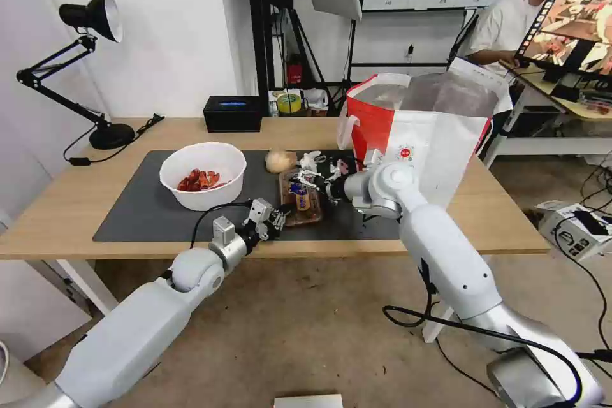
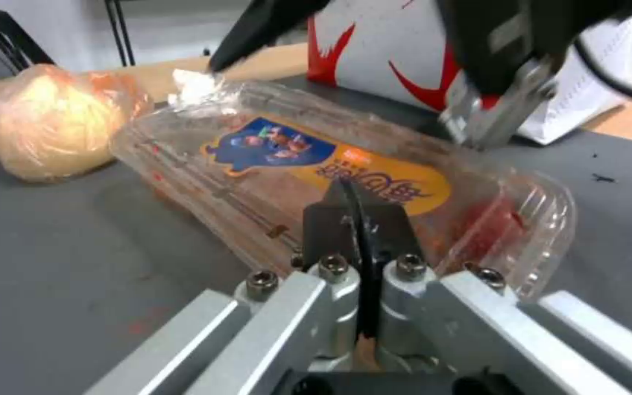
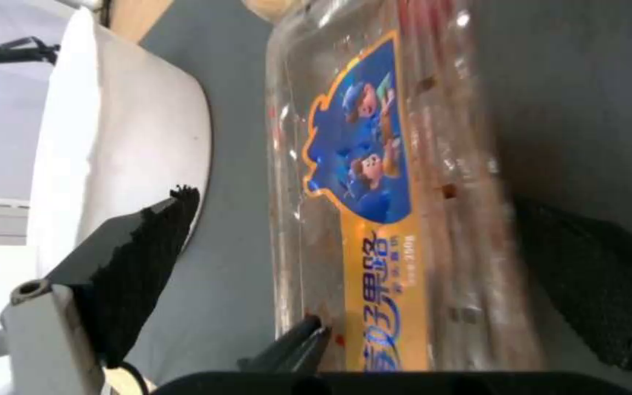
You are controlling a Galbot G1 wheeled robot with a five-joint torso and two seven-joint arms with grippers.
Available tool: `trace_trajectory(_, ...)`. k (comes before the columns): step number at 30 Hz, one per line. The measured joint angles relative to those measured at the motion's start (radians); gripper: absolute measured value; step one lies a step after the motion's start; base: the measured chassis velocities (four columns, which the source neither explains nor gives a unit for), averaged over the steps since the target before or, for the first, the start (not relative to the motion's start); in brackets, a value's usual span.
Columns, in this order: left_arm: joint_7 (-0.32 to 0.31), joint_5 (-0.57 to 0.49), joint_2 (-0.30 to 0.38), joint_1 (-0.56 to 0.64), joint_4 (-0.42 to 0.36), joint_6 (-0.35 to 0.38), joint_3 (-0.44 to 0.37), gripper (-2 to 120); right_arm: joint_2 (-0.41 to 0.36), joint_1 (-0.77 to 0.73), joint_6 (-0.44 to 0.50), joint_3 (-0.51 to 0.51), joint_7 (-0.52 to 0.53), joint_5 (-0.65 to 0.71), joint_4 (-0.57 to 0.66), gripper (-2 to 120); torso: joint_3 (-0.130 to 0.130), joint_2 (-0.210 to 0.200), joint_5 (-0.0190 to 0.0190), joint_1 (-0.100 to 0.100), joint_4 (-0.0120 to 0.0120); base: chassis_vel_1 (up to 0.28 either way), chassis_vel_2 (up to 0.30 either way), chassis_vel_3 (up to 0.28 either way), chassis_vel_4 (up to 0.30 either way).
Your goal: Pick up the trash from the table and place it into the takeout bag.
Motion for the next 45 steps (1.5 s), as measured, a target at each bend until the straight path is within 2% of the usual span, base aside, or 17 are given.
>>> trace_trajectory(6,-0.002,-0.002,0.003,-0.002,-0.006,-0.003,0.0,0,0.026,0.014,0.001,-0.003,0.011,-0.001,-0.032,100,0.0,0.0,0.0,0.0,-0.0001,0.0,0.0,0.0,0.0)
trace_trajectory(8,-0.002,-0.003,0.005,-0.002,-0.008,-0.005,-0.002,0,0.033,0.021,0.001,-0.007,0.037,0.01,-0.041,96,0.0,0.0,0.0,0.0,-0.0003,0.0,0.0,0.0,0.0)
trace_trajectory(12,-0.003,-0.005,0.005,-0.002,-0.009,-0.008,-0.004,0,0.04,0.026,0.002,-0.006,0.087,0.036,-0.05,80,-0.001,0.0,-0.0001,-0.001,-0.0007,0.0,0.0,0.0,0.0)
trace_trajectory(13,-0.003,-0.005,0.005,-0.002,-0.009,-0.008,-0.004,0,0.04,0.026,0.002,-0.006,0.087,0.036,-0.05,80,-0.001,0.0,-0.0001,-0.001,-0.0007,0.0,0.0,0.0,0.0)
trace_trajectory(16,-0.003,-0.009,0.008,0.001,-0.019,-0.01,-0.007,0,0.035,0.026,0.002,-0.006,0.098,0.041,-0.052,65,-0.001,0.0,-0.0001,-0.001,-0.0008,0.0,0.0,0.0,0.0)
trace_trajectory(17,-0.003,-0.009,0.008,0.001,-0.019,-0.01,-0.007,0,0.035,0.026,0.002,-0.006,0.098,0.041,-0.052,65,-0.001,0.0,-0.0001,-0.001,-0.0008,0.0,0.0,0.0,0.0)
trace_trajectory(19,-0.003,-0.012,0.012,0.004,-0.024,-0.01,-0.012,0,0.029,0.026,0.002,-0.007,0.102,0.041,-0.052,54,0.0,0.0,0.0002,0.0,-0.0004,0.0,0.0,0.0,0.0)
trace_trajectory(22,-0.003,-0.015,0.016,0.008,-0.028,-0.011,-0.018,0,0.022,0.027,0.002,-0.008,0.107,0.042,-0.052,47,0.0,0.0,0.0002,0.0,0.0002,0.0,0.0,0.0,0.0)
trace_trajectory(25,-0.003,-0.022,0.021,0.014,-0.036,-0.011,-0.024,0,0.011,0.025,0.002,-0.009,0.107,0.042,-0.051,30,0.0,0.0,0.0003,0.0,0.0006,0.0,0.0,0.0,0.0)
trace_trajectory(33,-0.003,-0.027,0.026,0.018,-0.037,-0.014,-0.031,0,0.007,0.021,0.003,-0.004,0.101,0.043,-0.051,11,0.0,0.0,0.0004,0.0,0.0005,0.0,0.0,0.0,0.0)
trace_trajectory(35,-0.003,-0.041,0.042,0.051,-0.067,-0.018,-0.075,0,0.009,0.021,0.003,0.001,0.082,0.035,-0.052,1,0.0,0.0,0.0001,0.0,0.0,0.0,0.0,0.0,0.0)
trace_trajectory(37,-0.001,-0.045,0.052,0.07,-0.08,-0.018,-0.099,0,0.01,0.021,0.003,0.005,0.076,0.032,-0.053,1,0.0,0.0,0.0001,0.0,0.0,0.0,0.0,0.0,0.0)
trace_trajectory(40,0.017,-0.069,0.106,0.154,-0.139,-0.028,-0.195,0,0.011,0.016,0.003,0.026,0.054,0.019,-0.049,1,0.0,0.0,-0.0004,0.0,0.0003,0.0,0.0,0.0,0.0)
trace_trajectory(42,0.017,-0.073,0.113,0.165,-0.148,-0.031,-0.209,0,0.01,0.015,0.003,0.029,0.05,0.018,-0.046,1,0.0,0.0,-0.0002,0.0,0.0003,0.0,0.0,0.0,0.0)
trace_trajectory(43,0.018,-0.092,0.137,0.223,-0.197,-0.042,-0.273,0,0.003,0.006,0.003,0.044,0.026,0.013,-0.027,1,0.0,0.0,0.0004,0.0,0.0003,0.0,0.0,0.0,0.0)
trace_trajectory(44,0.018,-0.092,0.137,0.223,-0.197,-0.042,-0.273,0,0.003,0.006,0.003,0.044,0.026,0.013,-0.027,1,0.0,0.0,0.0004,0.0,0.0003,0.0,0.0,0.0,0.0)
trace_trajectory(45,0.019,-0.098,0.141,0.268,-0.234,-0.043,-0.321,0,-0.004,-0.004,0.004,0.057,0.002,0.011,-0.004,1,0.0,0.0,-0.0002,0.0,0.0004,0.0,0.0,0.0,0.0)
